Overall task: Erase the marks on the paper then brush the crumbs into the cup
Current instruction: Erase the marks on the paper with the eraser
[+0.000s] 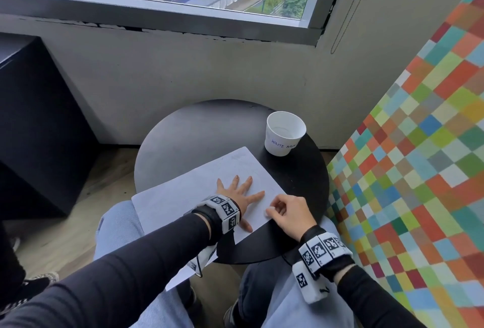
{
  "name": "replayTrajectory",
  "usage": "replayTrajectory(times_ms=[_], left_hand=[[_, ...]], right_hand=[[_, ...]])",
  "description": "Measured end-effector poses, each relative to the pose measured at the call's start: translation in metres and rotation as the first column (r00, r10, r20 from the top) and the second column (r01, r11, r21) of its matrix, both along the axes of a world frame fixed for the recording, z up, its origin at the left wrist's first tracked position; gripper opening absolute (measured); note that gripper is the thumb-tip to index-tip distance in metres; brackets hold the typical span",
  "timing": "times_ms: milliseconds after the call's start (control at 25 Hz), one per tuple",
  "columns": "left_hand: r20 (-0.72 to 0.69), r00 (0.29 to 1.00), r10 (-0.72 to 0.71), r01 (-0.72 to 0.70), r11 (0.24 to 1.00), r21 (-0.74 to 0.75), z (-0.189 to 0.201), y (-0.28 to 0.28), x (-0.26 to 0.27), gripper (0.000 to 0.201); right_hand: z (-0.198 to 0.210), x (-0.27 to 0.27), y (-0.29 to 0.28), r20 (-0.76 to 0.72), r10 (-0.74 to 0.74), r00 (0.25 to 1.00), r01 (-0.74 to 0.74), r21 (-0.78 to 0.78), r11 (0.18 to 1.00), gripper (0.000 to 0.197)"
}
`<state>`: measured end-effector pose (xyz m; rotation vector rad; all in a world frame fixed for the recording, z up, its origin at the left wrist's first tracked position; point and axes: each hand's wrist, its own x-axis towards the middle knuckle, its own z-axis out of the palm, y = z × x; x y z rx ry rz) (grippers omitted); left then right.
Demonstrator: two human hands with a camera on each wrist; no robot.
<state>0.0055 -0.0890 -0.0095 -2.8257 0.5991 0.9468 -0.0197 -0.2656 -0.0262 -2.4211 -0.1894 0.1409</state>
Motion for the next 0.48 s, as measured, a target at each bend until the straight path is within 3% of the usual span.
replayTrajectory(times_ms=[40,200,320,480], left_hand=[[-0.004,1.0,0.003,-0.003,1.0,0.001,0.0,0.0,0.0,0.108],[0.001,1.0,0.007,-0.007,1.0,0.003,-0.001,-0.002,0.001,0.109],[0.007,1.0,0.008,-0.008,1.0,-0.001,-0.003,-0.001,0.0,0.11],[0.017,1.0,-0.005,0.005,1.0,0.012,-0.005,-0.002,0.002,0.112]], right_hand=[[-0.001,0.001,-0.001,0.007,-0.033,0.999,0.033,0.011,0.999,0.01],[-0.001,-0.005,0.0,-0.051,0.082,0.995,-0.082,0.011,0.997,0.01],[-0.001,0.005,-0.005,0.003,-0.072,0.997,0.072,0.04,0.997,0.011],[0.0,0.006,0.002,-0.038,0.046,0.998,-0.046,-0.001,0.999,0.01]])
